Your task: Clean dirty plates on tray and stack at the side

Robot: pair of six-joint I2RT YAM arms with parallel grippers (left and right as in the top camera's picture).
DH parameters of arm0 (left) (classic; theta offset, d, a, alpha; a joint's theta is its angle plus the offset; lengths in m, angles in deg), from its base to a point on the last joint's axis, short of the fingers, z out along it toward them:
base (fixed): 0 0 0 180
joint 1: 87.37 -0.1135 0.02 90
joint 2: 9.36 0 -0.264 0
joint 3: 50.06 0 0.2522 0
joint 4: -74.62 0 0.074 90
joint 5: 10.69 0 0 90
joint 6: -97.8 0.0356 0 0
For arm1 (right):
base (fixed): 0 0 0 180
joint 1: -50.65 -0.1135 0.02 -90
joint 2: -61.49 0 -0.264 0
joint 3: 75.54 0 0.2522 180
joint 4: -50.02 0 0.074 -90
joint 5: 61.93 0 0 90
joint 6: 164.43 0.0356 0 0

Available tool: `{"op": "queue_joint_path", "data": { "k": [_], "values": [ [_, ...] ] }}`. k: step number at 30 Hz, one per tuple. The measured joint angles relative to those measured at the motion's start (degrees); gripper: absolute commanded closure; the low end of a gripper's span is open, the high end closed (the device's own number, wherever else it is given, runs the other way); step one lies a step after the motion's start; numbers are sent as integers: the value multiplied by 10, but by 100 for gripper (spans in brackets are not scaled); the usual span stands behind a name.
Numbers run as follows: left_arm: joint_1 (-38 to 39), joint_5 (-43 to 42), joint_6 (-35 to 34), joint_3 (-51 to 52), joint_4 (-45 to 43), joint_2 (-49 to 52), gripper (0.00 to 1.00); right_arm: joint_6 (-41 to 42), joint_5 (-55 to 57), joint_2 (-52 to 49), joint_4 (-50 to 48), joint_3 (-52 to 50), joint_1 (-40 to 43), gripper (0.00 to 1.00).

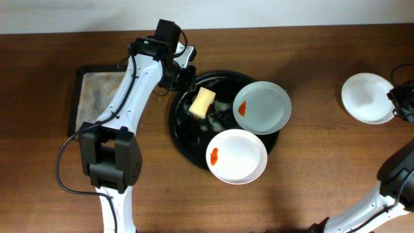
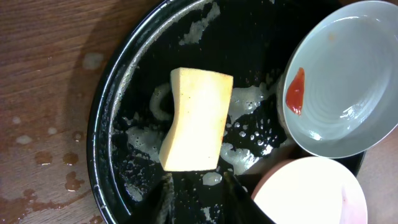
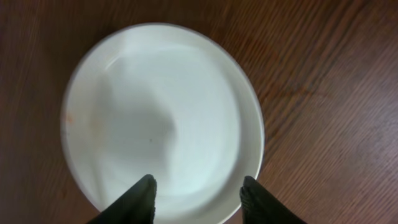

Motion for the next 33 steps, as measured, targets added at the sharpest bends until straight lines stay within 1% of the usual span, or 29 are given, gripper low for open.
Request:
{"op": "queue_joint_path", "data": {
  "k": [4, 6, 9, 10, 11, 12, 16, 17, 18, 19, 22, 26, 31, 32, 33],
  "values": [
    [0, 0, 15, 0, 0, 0, 73, -23, -47, 24, 24, 0, 0, 51],
    [0, 0, 32, 0, -5, 0, 73, -40, -88, 62, 36, 0, -2, 51],
    [0, 0, 56, 1, -19, 0, 68, -63, -143, 141, 68, 0, -18, 47],
    [0, 0, 63, 3, -27, 0, 67, -70, -146, 148, 71, 0, -21, 46],
    [0, 0, 66, 7, -36, 0, 64, -76, -170, 197, 93, 1, -44, 46],
    [0, 0, 71, 14, -45, 0, 64, -85, -182, 224, 110, 3, -63, 45],
    [1, -5, 81, 64, -92, 0, 62, -111, -204, 283, 159, 7, -140, 44],
    [1, -9, 83, 78, -102, 0, 51, -116, -205, 292, 174, 7, -162, 44],
    [2, -13, 84, 89, -109, 0, 44, -119, -207, 297, 184, 7, -180, 44],
    [2, -15, 89, 101, -114, 0, 44, -124, -209, 299, 193, 7, -197, 44],
    [6, -20, 90, 127, -140, 0, 48, -129, -209, 299, 208, 7, -227, 44],
    [24, -19, 92, 159, -168, 16, 59, -131, -209, 299, 215, 7, -240, 44],
    [31, -19, 92, 167, -176, 24, 60, -131, -208, 299, 222, 7, -240, 44],
    [31, -18, 92, 167, -177, 24, 68, -131, -208, 299, 223, 7, -240, 44],
    [31, -16, 92, 167, -178, 24, 72, -131, -208, 299, 223, 7, -241, 44]
  ]
}}
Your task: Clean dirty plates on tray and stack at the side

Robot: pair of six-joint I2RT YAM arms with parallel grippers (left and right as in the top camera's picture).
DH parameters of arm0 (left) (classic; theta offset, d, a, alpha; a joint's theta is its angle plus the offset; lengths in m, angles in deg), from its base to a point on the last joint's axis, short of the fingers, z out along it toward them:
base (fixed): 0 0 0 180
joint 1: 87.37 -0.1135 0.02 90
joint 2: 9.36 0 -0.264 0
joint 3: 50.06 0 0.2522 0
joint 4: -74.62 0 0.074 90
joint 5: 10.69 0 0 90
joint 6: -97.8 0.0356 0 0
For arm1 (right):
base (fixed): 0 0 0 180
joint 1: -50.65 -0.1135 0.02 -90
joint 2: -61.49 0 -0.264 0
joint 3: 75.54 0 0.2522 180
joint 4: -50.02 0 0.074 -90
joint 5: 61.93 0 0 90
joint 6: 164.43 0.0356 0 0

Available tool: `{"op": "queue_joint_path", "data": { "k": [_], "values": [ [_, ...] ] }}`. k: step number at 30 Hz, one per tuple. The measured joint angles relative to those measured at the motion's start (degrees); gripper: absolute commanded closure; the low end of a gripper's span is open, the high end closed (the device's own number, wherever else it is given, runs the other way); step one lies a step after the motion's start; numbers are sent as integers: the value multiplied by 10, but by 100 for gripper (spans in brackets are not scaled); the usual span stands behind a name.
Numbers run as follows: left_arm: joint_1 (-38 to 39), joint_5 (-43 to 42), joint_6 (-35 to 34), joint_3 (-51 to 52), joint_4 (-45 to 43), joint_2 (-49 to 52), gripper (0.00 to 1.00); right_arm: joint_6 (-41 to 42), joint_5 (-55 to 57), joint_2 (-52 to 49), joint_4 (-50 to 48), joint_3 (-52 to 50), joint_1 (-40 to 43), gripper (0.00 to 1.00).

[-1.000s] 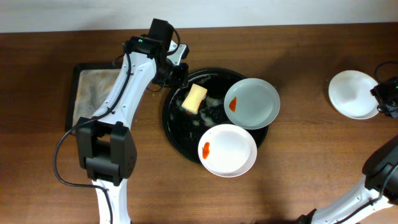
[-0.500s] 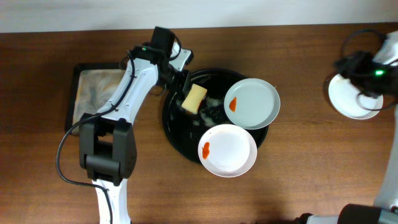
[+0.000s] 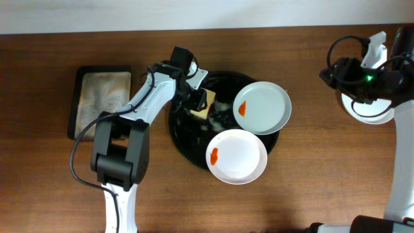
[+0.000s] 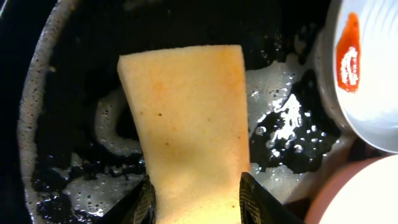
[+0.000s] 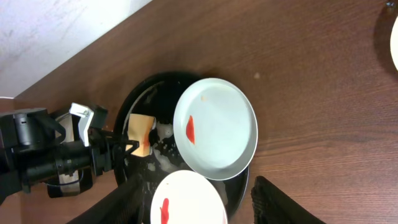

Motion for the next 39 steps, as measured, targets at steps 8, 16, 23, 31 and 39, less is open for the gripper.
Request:
{"op": "queue_joint_path", "data": {
  "k": [8, 16, 23, 31, 39],
  "values": [
    [23, 48, -1, -1, 6, 0, 62, 0, 0, 0, 0, 0, 0, 44],
    [64, 141, -30, -33, 38, 0, 43, -2, 0, 0, 0, 0, 0, 44],
    [86, 216, -74, -33, 30, 0, 41, -13, 0, 0, 0, 0, 0, 44],
    [86, 240, -109, -33, 4, 2, 43, -15, 0, 0, 2, 0, 0, 44],
    [88, 221, -118, -36, 10, 33, 86, -15, 0, 0, 2, 0, 0, 44]
  ]
}}
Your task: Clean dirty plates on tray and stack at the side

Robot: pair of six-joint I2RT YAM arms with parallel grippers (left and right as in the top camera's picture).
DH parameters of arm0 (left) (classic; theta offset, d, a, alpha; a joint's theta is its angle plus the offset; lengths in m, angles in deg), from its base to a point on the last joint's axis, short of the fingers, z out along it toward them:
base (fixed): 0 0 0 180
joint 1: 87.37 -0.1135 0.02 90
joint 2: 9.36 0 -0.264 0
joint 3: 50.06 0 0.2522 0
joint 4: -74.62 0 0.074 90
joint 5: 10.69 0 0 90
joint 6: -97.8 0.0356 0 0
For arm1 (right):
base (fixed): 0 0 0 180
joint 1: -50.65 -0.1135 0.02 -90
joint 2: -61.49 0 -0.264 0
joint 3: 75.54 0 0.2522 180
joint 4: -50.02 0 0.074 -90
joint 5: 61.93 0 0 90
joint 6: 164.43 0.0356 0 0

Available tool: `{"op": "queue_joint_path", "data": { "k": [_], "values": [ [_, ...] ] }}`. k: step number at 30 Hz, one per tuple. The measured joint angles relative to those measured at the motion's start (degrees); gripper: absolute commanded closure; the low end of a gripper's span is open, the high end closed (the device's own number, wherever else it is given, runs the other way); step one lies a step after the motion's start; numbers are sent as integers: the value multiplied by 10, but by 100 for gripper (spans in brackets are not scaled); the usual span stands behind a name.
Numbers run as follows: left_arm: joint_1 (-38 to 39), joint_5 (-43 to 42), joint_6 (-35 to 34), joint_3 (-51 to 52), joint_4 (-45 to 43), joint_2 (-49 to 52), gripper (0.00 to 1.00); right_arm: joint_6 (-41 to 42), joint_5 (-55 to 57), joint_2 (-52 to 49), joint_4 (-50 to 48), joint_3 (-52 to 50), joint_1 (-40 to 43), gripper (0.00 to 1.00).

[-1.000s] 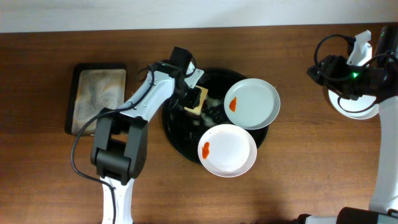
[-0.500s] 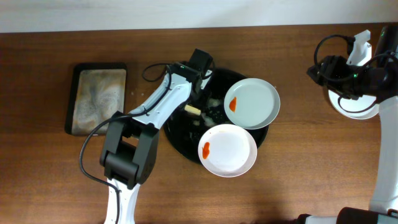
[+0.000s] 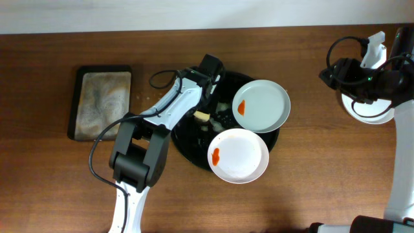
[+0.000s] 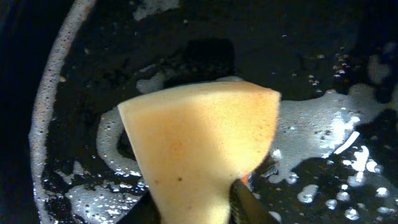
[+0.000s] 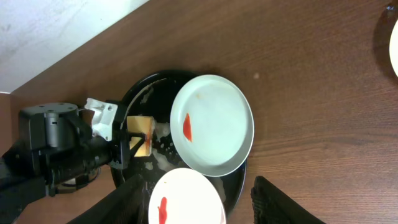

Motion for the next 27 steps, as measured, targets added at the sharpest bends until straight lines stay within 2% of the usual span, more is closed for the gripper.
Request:
{"op": "queue_joint_path", "data": {
  "k": [1, 3, 5, 10, 17, 27],
  "values": [
    [0, -3, 0, -1, 0, 0, 87, 0, 0, 0, 0, 0, 0, 44],
    [0, -10, -1, -2, 2, 0, 97, 1, 0, 0, 0, 0, 0, 44],
    [-1, -13, -2, -3, 3, 0, 100, 0, 0, 0, 0, 0, 0, 44],
    [-2, -17, -1, -25, 37, 3, 100, 0, 0, 0, 0, 0, 0, 44],
    [-2, -14, -1, -122, 123, 6, 100, 0, 0, 0, 0, 0, 0, 44],
    [28, 113, -14, -123, 146, 7, 96, 0, 0, 0, 0, 0, 0, 44]
  ]
}}
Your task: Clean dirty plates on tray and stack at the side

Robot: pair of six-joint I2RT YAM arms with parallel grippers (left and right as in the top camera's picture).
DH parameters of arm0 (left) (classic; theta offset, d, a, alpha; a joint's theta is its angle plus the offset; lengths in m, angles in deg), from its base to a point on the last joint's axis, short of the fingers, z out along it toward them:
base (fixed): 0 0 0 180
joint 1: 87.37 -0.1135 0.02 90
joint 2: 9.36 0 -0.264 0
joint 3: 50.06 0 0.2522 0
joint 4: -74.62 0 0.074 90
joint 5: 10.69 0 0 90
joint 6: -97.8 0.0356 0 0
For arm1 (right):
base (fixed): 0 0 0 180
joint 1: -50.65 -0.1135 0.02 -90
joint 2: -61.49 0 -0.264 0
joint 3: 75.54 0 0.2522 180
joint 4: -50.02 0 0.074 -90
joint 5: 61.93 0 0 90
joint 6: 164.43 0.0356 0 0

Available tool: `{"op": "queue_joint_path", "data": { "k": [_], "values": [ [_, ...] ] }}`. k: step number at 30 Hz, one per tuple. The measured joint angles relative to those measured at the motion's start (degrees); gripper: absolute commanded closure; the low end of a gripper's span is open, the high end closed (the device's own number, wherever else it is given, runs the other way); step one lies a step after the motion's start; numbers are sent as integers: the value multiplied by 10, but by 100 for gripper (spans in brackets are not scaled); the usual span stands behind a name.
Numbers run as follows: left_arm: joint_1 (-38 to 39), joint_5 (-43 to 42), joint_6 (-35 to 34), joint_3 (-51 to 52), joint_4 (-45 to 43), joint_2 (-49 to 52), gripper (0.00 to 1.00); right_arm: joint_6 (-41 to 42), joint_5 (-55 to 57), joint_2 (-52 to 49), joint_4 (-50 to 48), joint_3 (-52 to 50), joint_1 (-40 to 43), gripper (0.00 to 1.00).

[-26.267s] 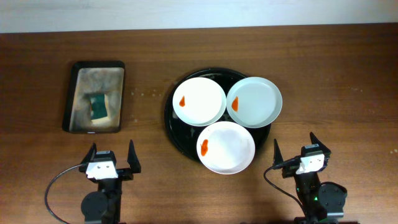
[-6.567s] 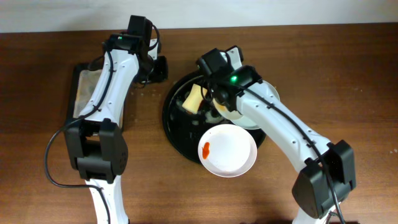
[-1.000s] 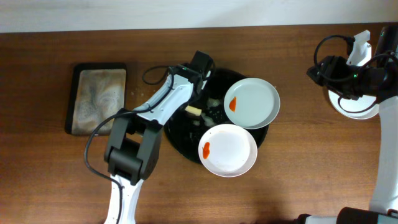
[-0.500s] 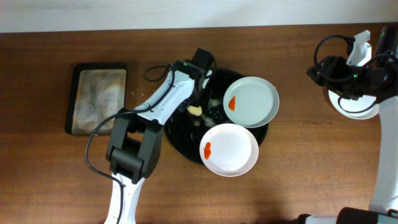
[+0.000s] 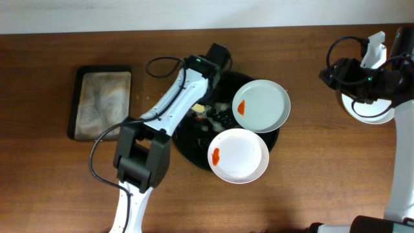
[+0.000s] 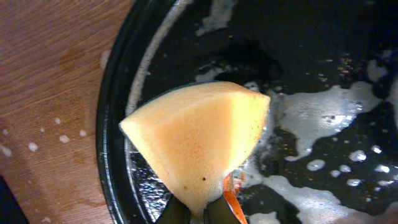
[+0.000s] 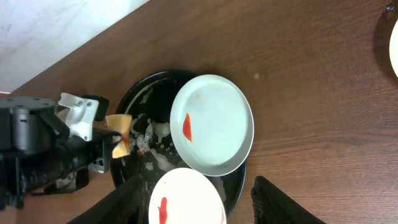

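My left gripper (image 6: 196, 216) is shut on a yellow sponge (image 6: 198, 138), which is squeezed into a wedge just above the left rim of the black round tray (image 6: 114, 143). Foam lies on the tray floor. On the tray's right side lie a pale blue plate (image 5: 261, 107) and a white plate (image 5: 238, 155), each with a red smear. My right gripper (image 7: 199, 182) hangs open high above the table, with nothing between its fingers. A clean white plate (image 5: 371, 114) sits at the far right, partly under the right arm.
A grey rectangular tray (image 5: 103, 103) with a crumpled cloth stands at the left. Water drops and splashes mark the wood beside the black tray's left rim. A black cable loops behind the tray near the left arm.
The sponge, held low over the foamy middle of the tray, is now higher and nearer the left rim, still in my shut left gripper. The right arm has not moved.
The sponge lay loose in the tray under my open left gripper, and my right gripper was open just over the clean plate. Then the left fingers stood around the sponge and the right arm was high up. Then the left gripper squeezed the sponge, and now holds it by the rim.
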Motion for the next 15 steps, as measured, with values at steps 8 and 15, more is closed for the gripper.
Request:
{"op": "queue_joint_path", "data": {
  "k": [8, 15],
  "values": [
    [66, 61, -22, 0, 19, 52, 99, 1, 0, 0, -2, 0, 0, 44],
    [81, 164, -57, 0, 44, 61, 78, 0, 0, 0, -7, 0, 0, 44]
  ]
}}
